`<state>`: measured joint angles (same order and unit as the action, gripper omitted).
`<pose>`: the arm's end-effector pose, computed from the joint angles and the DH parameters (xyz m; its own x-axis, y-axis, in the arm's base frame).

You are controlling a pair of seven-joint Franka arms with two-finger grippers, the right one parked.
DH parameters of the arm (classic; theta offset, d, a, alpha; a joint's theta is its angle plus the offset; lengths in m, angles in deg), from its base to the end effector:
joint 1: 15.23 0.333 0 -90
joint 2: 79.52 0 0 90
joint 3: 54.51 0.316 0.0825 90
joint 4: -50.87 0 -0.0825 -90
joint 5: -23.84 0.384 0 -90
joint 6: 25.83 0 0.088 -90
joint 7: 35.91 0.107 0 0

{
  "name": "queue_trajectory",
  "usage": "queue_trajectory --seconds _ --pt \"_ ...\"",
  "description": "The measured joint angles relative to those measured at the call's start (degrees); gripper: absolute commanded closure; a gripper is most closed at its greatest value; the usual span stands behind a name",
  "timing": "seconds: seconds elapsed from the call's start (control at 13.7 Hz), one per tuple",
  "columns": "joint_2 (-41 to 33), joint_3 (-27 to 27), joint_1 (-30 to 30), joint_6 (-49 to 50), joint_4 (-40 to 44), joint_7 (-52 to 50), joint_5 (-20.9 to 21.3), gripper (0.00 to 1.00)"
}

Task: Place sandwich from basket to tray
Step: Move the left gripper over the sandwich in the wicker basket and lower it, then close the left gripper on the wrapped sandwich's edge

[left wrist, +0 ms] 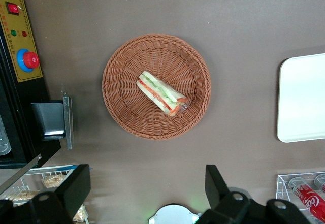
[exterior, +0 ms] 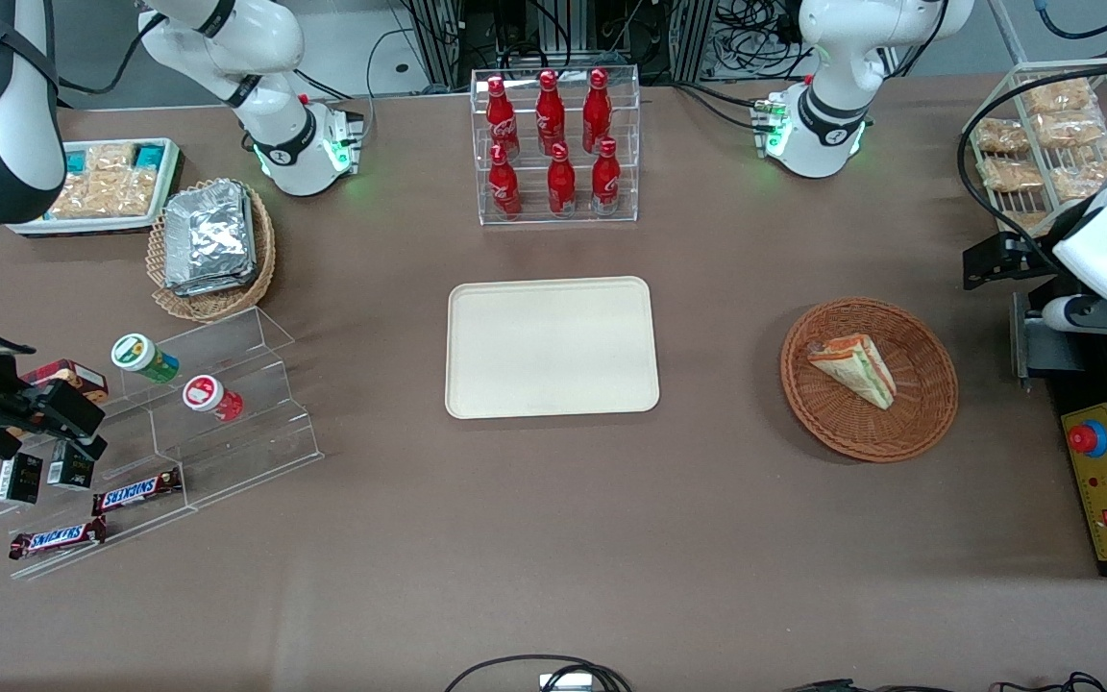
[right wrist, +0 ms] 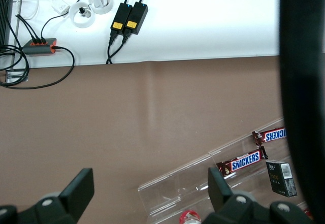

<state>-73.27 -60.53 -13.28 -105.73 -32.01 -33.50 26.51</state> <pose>0.5679 -0.0313 0.6071 0.9813 -0.1050 -0.1610 -0.1109 -0.9934 -0.0284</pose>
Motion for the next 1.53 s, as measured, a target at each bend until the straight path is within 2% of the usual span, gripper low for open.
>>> queue_trajectory --seconds 0.51,1.17,1.53 --pt "1.4 0.0 0.0 -2.7 -1.5 -1.3 0.3 0.00" --pt "2.1 0.0 -0.3 -24.8 -23.1 -21.0 0.5 0.00" --pt "-0.9 0.0 -0.3 -41.0 -37.8 -33.1 0.5 0.00"
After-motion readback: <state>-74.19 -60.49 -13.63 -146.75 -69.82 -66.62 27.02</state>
